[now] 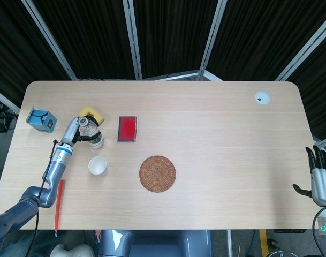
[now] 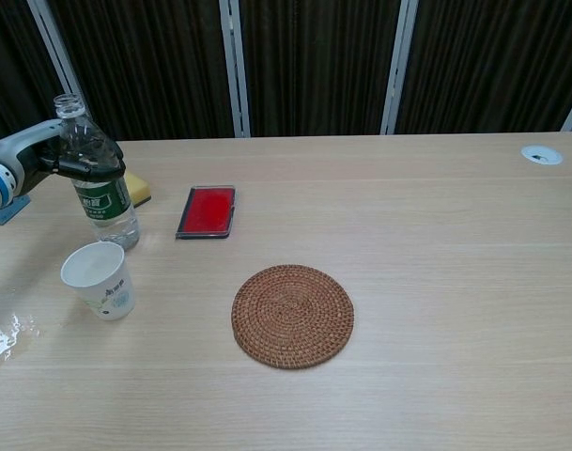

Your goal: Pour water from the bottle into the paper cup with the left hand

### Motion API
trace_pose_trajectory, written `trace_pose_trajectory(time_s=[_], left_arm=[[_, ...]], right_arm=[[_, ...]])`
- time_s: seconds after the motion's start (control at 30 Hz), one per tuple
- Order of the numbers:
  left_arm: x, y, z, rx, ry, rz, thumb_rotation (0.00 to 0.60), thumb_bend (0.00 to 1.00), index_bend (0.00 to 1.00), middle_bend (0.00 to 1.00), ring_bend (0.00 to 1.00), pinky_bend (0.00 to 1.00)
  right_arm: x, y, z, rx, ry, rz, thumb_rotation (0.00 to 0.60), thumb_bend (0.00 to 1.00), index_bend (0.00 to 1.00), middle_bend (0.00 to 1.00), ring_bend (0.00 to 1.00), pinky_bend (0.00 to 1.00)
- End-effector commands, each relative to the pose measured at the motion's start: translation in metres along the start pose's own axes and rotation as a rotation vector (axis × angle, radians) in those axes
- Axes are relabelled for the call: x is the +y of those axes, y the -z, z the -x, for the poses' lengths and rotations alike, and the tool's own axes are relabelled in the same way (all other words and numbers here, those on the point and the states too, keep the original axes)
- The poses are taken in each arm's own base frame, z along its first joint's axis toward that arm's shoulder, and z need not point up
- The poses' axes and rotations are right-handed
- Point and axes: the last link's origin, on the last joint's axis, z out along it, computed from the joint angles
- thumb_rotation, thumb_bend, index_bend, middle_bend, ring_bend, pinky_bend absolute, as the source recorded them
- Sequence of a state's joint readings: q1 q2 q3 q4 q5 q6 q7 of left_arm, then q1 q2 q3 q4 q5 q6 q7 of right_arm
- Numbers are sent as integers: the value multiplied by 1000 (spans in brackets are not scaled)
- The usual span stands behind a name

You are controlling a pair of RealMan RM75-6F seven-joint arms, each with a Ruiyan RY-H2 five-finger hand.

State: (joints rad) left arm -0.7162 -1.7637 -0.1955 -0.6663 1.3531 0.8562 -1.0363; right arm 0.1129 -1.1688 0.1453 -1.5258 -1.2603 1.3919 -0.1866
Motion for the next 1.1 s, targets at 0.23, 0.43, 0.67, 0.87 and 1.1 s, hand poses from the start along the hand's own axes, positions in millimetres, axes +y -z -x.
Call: trace_pose_trajectory(time_s=[0.23,0.43,0.67,0.87,1.1], left_arm=[[-5,7,-4,-34,2,8,600,366,348,214,100,176],[-6,12,-7,-56,-9,22,600,294,38,3,0,9],[-8,17,-10,-71,-22,22,600,266,0,0,0,0],[-7,20,-13,-69,-22,29,600,222,0,0,0,0],[-10,38,-28,-140,-164,41,600,97,0,0,0,0]], right_arm=[[-1,1,0,2,0,-3,600,0,0,0,0,0],[-2,2,-1,4,-3,-6,600,0,0,0,0,0],[-3,3,-1,5,-6,-13,600,0,0,0,0,0],[-4,4,-1,5,-9,-19,600,0,0,0,0,0],[-6,6,-3,6,-18,-32,600,0,0,0,0,0]])
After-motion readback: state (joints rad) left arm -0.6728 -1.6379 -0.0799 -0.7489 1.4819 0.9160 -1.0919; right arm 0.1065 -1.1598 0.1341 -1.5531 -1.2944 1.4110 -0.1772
